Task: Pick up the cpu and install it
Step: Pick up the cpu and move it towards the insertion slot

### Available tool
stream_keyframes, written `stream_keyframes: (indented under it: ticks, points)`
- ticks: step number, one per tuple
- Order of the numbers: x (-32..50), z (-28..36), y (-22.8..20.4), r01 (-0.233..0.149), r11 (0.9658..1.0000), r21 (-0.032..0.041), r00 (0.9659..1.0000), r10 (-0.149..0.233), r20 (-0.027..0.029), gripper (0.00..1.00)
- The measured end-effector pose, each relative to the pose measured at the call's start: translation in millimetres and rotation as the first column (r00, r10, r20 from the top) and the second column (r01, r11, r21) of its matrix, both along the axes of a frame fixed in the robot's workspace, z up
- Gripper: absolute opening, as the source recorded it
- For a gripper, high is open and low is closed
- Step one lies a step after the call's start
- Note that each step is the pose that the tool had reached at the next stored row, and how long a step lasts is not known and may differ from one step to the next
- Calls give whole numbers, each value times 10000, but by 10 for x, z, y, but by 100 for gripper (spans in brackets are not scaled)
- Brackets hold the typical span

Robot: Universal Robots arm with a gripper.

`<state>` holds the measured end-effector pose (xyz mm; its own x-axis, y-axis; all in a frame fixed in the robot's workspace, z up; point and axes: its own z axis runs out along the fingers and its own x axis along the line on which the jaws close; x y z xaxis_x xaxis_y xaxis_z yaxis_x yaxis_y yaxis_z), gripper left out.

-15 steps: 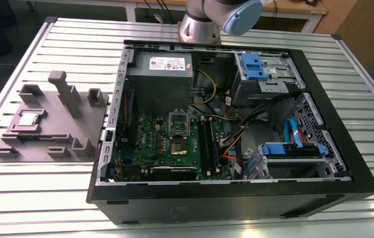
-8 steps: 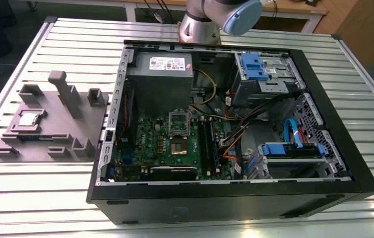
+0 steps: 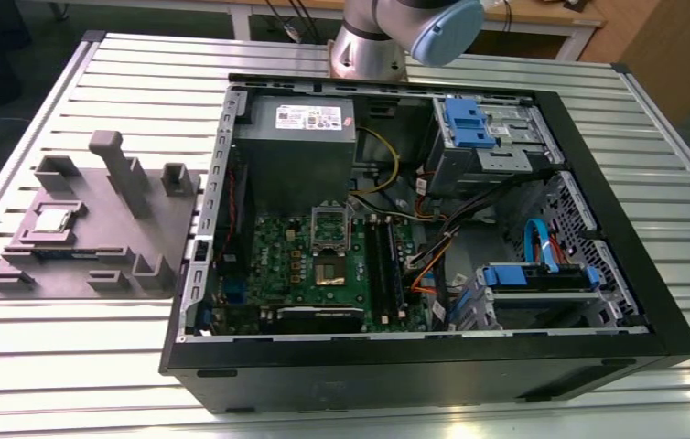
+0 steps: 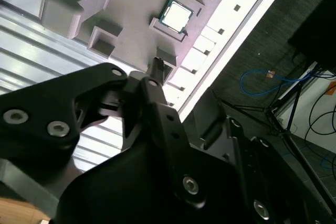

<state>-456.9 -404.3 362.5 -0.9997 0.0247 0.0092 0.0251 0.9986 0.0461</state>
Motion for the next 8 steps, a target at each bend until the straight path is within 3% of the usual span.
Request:
stream_keyframes:
  ticks: [1, 3, 4, 8]
  points:
    - [0, 0, 0, 0, 10000, 1, 10000, 0, 0, 53]
    - [0, -1, 0, 0, 10000, 1, 10000, 0, 0, 53]
    - [0, -4, 0, -8, 10000, 1, 10000, 8, 0, 59]
    - [-1, -27, 0, -373, 9993, 1, 9993, 373, -10, 59]
